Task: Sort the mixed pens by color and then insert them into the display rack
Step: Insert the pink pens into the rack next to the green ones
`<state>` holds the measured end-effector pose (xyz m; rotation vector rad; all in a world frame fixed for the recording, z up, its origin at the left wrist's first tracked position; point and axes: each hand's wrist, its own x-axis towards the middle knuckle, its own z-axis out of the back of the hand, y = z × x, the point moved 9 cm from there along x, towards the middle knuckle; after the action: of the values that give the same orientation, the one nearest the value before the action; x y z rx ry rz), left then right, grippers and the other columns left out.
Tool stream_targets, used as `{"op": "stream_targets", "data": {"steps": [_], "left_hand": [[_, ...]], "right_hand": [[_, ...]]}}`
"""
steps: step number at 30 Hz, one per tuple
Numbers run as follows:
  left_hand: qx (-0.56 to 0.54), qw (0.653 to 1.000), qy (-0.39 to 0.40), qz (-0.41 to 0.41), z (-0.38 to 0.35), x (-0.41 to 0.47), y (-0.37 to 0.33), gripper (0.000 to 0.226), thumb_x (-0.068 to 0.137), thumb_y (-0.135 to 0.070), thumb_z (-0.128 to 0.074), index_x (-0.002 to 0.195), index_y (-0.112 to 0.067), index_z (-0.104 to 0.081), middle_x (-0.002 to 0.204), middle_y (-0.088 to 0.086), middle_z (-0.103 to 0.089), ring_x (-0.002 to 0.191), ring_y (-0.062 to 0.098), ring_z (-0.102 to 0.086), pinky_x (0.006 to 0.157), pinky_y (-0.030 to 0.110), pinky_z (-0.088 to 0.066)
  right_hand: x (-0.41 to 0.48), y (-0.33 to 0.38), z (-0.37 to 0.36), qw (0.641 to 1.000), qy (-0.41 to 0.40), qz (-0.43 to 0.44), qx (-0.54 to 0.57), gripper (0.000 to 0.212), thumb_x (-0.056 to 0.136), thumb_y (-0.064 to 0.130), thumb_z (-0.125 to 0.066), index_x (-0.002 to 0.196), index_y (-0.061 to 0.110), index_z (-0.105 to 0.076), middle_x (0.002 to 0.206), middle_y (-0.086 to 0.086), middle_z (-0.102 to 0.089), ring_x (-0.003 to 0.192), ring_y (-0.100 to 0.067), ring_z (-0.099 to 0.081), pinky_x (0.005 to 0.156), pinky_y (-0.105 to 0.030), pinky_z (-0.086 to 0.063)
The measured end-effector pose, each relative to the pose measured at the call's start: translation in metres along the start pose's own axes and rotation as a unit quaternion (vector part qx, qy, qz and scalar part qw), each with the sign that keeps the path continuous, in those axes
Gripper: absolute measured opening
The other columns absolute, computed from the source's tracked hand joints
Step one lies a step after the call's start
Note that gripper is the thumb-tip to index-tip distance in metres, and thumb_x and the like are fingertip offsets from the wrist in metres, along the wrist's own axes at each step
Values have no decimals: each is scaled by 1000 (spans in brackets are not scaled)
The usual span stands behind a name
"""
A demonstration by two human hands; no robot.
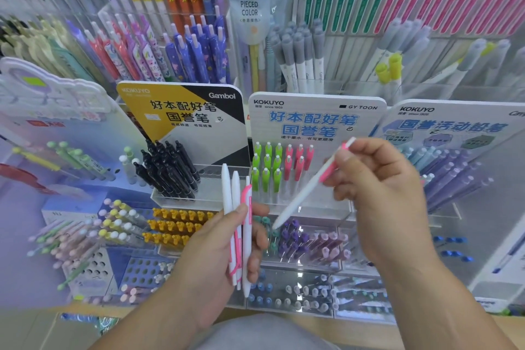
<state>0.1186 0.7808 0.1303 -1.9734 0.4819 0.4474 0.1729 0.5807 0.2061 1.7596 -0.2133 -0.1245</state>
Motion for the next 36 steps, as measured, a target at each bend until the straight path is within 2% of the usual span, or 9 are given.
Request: {"op": "stream_targets", "data": {"steps": [3,6,9,14,18,27,29,33,36], "left_hand": [[-22,1000,-10,-8,4,1,-1,39,86,-34,-55,108,-8,-73,73,19,-58,42,20,-44,42,27,-41],[-29,999,-19,-12,6,0,-2,39,85,-32,-55,107,-8,-75,71,18,-59,43,20,-45,41,27,-41],[-35,999,-23,-12,7,0,-3,38,83,-31,-55,104,-8,-76,71,17,-60,45,21,-46,42,27,-41],[-32,999,-28,-11,8,-1,-2,37,84,-31,-55,105,-9,-76,73,17,-60,47,21,-46,43,28,-42],[-31,999,-29,-8,9,-2,-2,36,85,-30,-55,105,-9,-76,73,17,-60,47,21,-47,43,28,-42],[-38,999,-25,-4,9,0,-4,36,84,-30,-55,104,-9,-76,73,17,-60,47,21,-48,43,28,-43],[-37,999,-22,-4,8,0,-4,36,84,-30,-55,104,-9,-76,73,18,-60,47,21,-49,42,29,-43],[-33,999,-13,-3,6,-1,-4,35,83,-28,-55,105,-9,-76,74,19,-60,47,21,-49,42,29,-44],[-26,1000,-10,-6,5,-2,-6,35,82,-27,-56,105,-10,-77,75,19,-61,48,21,-48,43,29,-44]], "right_hand": [[9,17,17,994,-32,72,-81,8,92,8,-67,95,14,-62,78,-10,-70,68,-18,-68,60,-29,-54],[12,21,19,975,-37,130,-177,18,90,11,-70,96,25,-61,84,-1,-71,75,-17,-70,73,-34,-59],[11,14,15,962,-28,159,-221,23,90,15,-72,97,33,-60,86,8,-70,80,-18,-70,77,-35,-57],[13,1,6,947,-11,175,-270,17,88,16,-73,100,23,-63,86,8,-69,81,-16,-68,77,-33,-56],[17,-9,3,947,-5,155,-282,16,88,16,-73,99,22,-64,86,8,-70,81,-12,-68,78,-35,-57],[18,-5,-4,922,8,180,-342,16,87,15,-74,100,20,-67,83,19,-65,76,-1,-63,73,-19,-53],[19,-11,-7,915,16,179,-362,16,87,15,-74,100,20,-67,82,21,-64,75,0,-62,72,-21,-53],[20,-27,-13,895,33,180,-407,15,87,18,-74,101,18,-68,82,12,-68,72,-7,-64,70,-35,-57],[20,-31,-13,896,32,180,-405,15,88,19,-74,102,18,-68,83,11,-69,72,-7,-64,70,-34,-57]]}}
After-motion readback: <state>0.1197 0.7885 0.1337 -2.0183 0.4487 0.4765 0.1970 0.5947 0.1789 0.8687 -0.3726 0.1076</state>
